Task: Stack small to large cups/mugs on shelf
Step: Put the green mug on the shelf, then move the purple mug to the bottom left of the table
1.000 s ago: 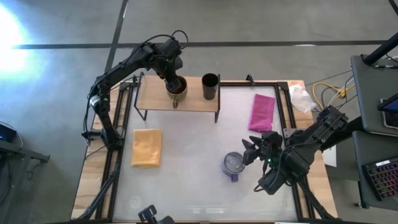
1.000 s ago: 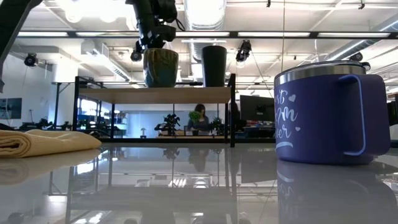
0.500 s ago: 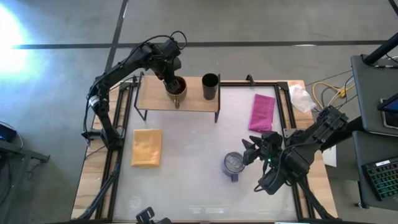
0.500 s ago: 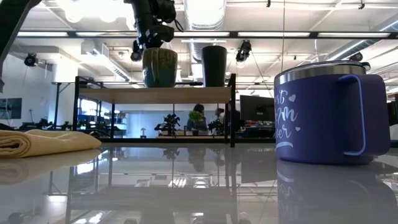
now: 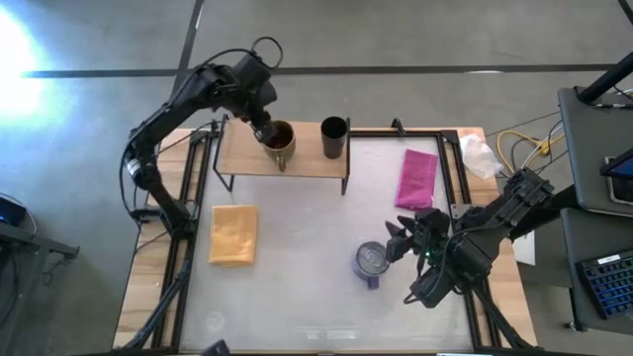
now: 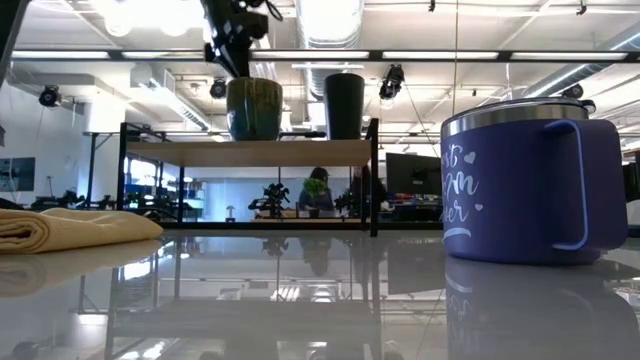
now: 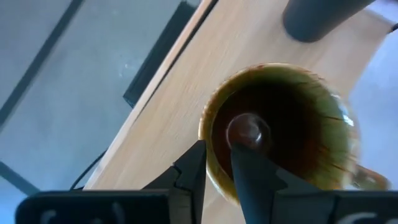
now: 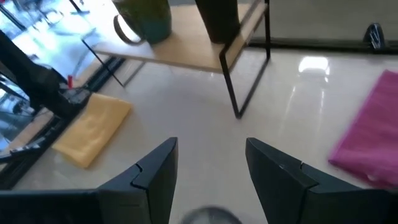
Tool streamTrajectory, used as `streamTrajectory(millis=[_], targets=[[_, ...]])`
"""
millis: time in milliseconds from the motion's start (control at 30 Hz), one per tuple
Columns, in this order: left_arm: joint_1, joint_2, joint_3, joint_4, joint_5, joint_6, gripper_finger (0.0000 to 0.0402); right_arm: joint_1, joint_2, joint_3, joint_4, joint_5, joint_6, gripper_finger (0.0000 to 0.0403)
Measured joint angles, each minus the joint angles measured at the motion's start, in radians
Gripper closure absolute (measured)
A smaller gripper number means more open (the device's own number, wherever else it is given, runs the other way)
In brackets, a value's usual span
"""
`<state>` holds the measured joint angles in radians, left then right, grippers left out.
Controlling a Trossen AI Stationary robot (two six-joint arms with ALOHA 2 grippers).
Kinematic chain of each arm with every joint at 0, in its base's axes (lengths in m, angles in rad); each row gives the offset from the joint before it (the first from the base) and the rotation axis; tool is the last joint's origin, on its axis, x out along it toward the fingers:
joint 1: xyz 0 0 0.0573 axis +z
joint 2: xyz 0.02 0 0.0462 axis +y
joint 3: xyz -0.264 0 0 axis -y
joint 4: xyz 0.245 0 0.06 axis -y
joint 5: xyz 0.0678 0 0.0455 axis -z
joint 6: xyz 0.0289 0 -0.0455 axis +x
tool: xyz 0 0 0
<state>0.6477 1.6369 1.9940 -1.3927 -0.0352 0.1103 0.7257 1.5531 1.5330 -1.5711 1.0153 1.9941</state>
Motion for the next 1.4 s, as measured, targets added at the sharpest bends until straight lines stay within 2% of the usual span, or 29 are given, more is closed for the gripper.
streamTrajectory(millis=[200,267,500,633,767,900,1033,1167,1400], targets=[[-0.042,-0.114,-0.005,-0.003,0.06,-0.054,0.0338,-0.045,-0.001,0.0,0.0,-0.252,0.035,0.022],[-0.065,-0.153,-0.005,-0.003,0.068,-0.085,0.0338,-0.057,0.0,0.0,0.0,-0.304,0.03,0.022],[-0.202,-0.292,-0.064,0.008,0.051,-0.212,0.0338,-0.044,0.001,-0.033,0.039,-0.525,0.022,0.022],[-0.325,-0.381,-0.193,0.082,0.033,-0.272,0.0338,-0.004,0.002,-0.077,0.173,-0.555,0.039,0.022],[-0.452,-0.475,-0.362,0.219,0.02,-0.402,0.0338,0.018,0.01,-0.122,0.323,-0.555,0.044,0.022],[-0.575,-0.564,-0.52,0.316,-0.043,-0.524,0.0338,0.034,0.053,-0.14,0.414,-0.582,0.031,0.022],[-0.698,-0.639,-0.649,0.348,-0.121,-0.657,0.0338,0.054,0.148,-0.122,0.411,-0.664,0.013,0.022],[-0.797,-0.689,-0.751,0.372,-0.186,-0.738,0.0338,0.069,0.219,-0.086,0.41,-0.668,0.036,0.022],[-0.866,-0.718,-0.881,0.472,-0.22,-0.77,0.0338,0.061,0.292,-0.044,0.378,-0.652,0.121,0.0221]])
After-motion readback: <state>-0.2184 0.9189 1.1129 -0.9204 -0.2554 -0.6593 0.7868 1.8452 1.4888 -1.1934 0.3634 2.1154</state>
